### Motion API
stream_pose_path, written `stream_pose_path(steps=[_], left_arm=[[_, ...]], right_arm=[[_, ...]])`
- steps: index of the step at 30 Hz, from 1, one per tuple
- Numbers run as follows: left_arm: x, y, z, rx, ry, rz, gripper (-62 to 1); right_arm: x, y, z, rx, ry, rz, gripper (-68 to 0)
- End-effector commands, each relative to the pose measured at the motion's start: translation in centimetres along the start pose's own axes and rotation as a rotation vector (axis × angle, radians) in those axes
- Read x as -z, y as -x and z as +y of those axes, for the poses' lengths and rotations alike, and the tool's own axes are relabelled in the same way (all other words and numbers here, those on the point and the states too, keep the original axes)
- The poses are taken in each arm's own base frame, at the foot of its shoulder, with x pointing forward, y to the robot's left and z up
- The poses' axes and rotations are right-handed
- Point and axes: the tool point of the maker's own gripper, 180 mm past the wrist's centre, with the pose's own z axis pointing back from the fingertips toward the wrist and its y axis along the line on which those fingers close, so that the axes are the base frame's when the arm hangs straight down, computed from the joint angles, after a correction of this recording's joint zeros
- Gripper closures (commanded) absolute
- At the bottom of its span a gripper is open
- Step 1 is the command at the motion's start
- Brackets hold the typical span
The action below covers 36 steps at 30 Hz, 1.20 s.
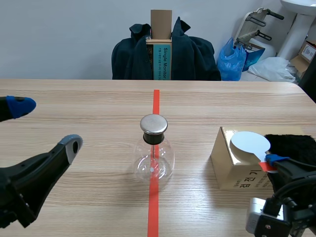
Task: Do the electroscope experiment.
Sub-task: 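Pick up the white charging plate, then bring the plate to the electroscope and point at the metal foil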
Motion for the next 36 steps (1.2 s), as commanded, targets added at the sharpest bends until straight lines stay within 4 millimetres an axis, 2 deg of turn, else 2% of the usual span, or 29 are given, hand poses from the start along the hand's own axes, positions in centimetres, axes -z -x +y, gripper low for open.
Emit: stream_pose_path(steps=[1, 3, 7, 11, 17, 24, 29, 32, 36], left_arm=[[0.2, -0.5, -0.3, 0.013, 0.011, -0.009, -60.6], [0.2, 0.0, -0.4, 0.034, 0.017, 0.024, -50.4], [0.1, 1.3, -0.5, 0.081, 0.038, 0.096, -31.2], [-0.1, 2.7, -0.4, 0.132, 0.073, 0.183, -3.2], [0.2, 4.2, 1.9, 0.173, 0.107, 0.242, -3.0], [0.2, 6.3, 5.2, 0.124, 0.144, 0.237, -3.0], [0.2, 8.6, 6.8, 0.063, 0.162, 0.235, -3.0], [0.7, 10.1, 6.9, 0.030, 0.177, 0.224, -3.0], [2.2, 11.6, 5.4, -0.008, 0.243, 0.200, -3.0]], right_arm=[[-0.2, 0.2, -0.3, -0.006, 0.011, -0.002, -0.8], [-0.5, 0.3, -0.4, -0.010, 0.012, -0.001, -0.8], [-1.6, 0.4, -1.8, -0.027, 0.090, -0.024, -0.8], [-3.2, 0.4, -3.4, -0.043, 0.163, -0.037, -0.8], [-5.6, 1.0, -6.1, -0.047, 0.258, -0.025, -0.8], [-7.1, 2.6, -8.1, 0.008, 0.293, 0.033, -0.8], [-8.0, 4.1, -10.3, 0.029, 0.344, 0.084, -0.8], [-8.2, 5.1, -11.8, 0.030, 0.384, 0.112, -0.8], [-8.5, 6.2, -13.3, 0.027, 0.428, 0.141, -0.8]])
